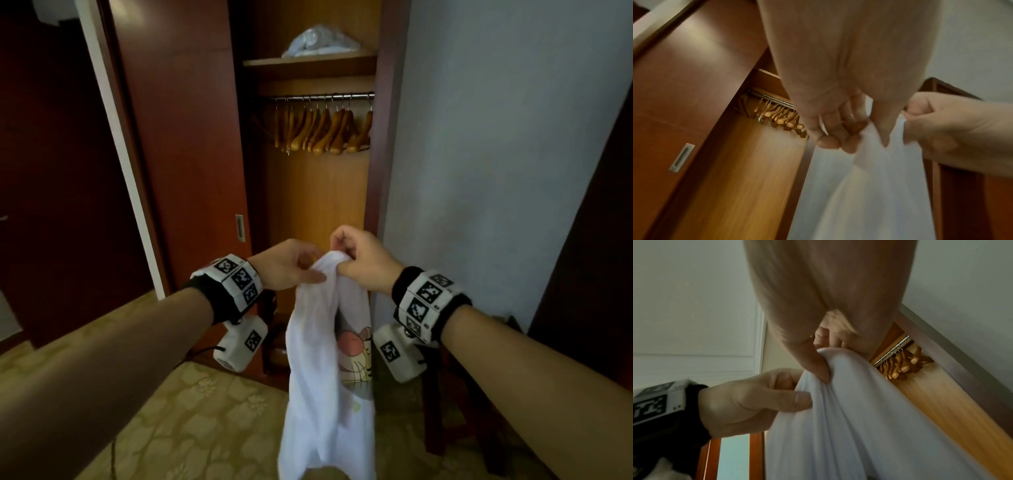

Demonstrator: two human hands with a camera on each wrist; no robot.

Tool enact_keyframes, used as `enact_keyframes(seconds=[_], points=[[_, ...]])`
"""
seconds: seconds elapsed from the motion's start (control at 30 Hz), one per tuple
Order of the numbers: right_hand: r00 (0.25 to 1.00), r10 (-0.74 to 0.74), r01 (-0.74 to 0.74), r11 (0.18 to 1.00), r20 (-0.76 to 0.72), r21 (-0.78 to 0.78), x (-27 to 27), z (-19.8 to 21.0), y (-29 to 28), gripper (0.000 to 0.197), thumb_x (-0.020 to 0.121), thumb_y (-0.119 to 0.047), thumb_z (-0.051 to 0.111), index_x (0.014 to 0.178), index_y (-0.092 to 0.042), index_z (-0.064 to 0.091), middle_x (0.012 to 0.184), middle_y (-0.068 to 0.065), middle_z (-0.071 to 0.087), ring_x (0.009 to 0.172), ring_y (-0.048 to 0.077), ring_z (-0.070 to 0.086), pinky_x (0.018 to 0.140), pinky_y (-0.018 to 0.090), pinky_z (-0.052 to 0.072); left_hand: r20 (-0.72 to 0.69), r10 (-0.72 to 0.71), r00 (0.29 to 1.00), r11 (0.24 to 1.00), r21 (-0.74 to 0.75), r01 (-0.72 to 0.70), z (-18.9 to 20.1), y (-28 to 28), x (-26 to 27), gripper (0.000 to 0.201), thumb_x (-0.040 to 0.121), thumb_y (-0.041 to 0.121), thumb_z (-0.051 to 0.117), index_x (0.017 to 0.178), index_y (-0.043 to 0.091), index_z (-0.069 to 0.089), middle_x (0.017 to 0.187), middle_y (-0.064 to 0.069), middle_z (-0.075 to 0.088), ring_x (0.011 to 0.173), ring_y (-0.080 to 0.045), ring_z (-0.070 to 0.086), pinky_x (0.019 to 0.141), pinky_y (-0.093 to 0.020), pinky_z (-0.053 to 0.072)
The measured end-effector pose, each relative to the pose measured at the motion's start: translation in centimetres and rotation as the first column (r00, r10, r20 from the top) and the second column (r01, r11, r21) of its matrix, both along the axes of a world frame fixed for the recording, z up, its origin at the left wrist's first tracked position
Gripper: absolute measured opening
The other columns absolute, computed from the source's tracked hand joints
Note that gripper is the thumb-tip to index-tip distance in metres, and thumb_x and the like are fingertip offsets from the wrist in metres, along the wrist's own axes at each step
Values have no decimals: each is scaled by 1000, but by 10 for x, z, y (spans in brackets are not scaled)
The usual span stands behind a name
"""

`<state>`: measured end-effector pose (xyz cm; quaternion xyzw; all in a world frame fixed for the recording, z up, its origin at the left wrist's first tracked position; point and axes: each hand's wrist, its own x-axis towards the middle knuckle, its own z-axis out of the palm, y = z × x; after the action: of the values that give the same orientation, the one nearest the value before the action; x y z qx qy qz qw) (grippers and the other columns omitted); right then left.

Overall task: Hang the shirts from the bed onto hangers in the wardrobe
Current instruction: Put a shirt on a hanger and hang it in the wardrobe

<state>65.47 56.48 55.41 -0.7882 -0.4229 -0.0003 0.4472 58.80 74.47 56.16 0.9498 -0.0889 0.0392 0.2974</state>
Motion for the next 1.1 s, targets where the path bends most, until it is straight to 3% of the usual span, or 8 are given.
enact_keyframes(seconds=[0.13,0.27,0.4,0.5,0.6,0.73,0.87,1.1], points=[[994,-90,93,995,68,-43,5,-5,-12,31,80,-3,65,97,-27,57,81,5,64,71,21,60,66,41,51,0,58,998,994,91,-58,-3,-4,4,21,96,28,62,81,16,70,62,2,64,52,-11,56,57,-27,47],[977,-172,177,984,124,-31,2,-10,-19,19,85,-13,71,103,-20,68,88,0,69,79,14,64,71,31,52,68,106,992,994,20,-108,-6,-14,13,18,102,23,50,90,20,63,82,5,65,81,-17,62,77,-33,51],[971,-193,211,970,144,-121,2,-10,-21,17,83,-20,74,75,-16,60,68,-3,57,61,10,52,58,27,38,62,92,994,952,-297,-69,-4,-30,14,18,105,18,41,93,24,55,90,0,58,83,-15,55,76,-29,46],[974,-204,221,947,98,-233,3,-11,-28,25,82,-29,77,70,-14,61,68,3,61,59,13,55,57,28,40,79,92,993,946,-317,-62,-2,-36,16,15,105,18,41,102,21,55,93,-4,58,84,-16,56,73,-29,47],[977,-212,214,945,34,-248,5,-13,-34,24,82,-27,77,86,-5,69,80,10,68,70,21,64,62,31,47,71,46,996,934,-356,-18,-1,-38,17,17,103,18,46,99,26,61,103,-6,63,97,-21,59,86,-36,49],[971,-204,180,966,-122,-184,7,-12,-41,31,80,-24,81,90,3,70,75,7,64,68,18,61,62,28,45,111,16,994,933,-360,25,5,-39,16,21,102,14,49,94,28,63,96,3,63,96,-16,59,90,-34,47],[926,-103,79,994,-363,-80,8,-8,-48,26,82,-21,80,96,0,72,90,7,76,83,20,73,78,30,57,130,49,990,877,-481,20,10,-34,11,22,100,11,52,89,23,66,99,-3,63,102,-23,58,97,-42,45],[918,-89,-33,954,-386,-298,5,-20,-46,21,83,-18,78,101,-9,71,95,2,74,84,14,70,69,23,56,227,175,958,799,-602,-3,24,-14,4,20,101,12,48,91,20,63,93,-4,58,91,-22,55,83,-35,46]])
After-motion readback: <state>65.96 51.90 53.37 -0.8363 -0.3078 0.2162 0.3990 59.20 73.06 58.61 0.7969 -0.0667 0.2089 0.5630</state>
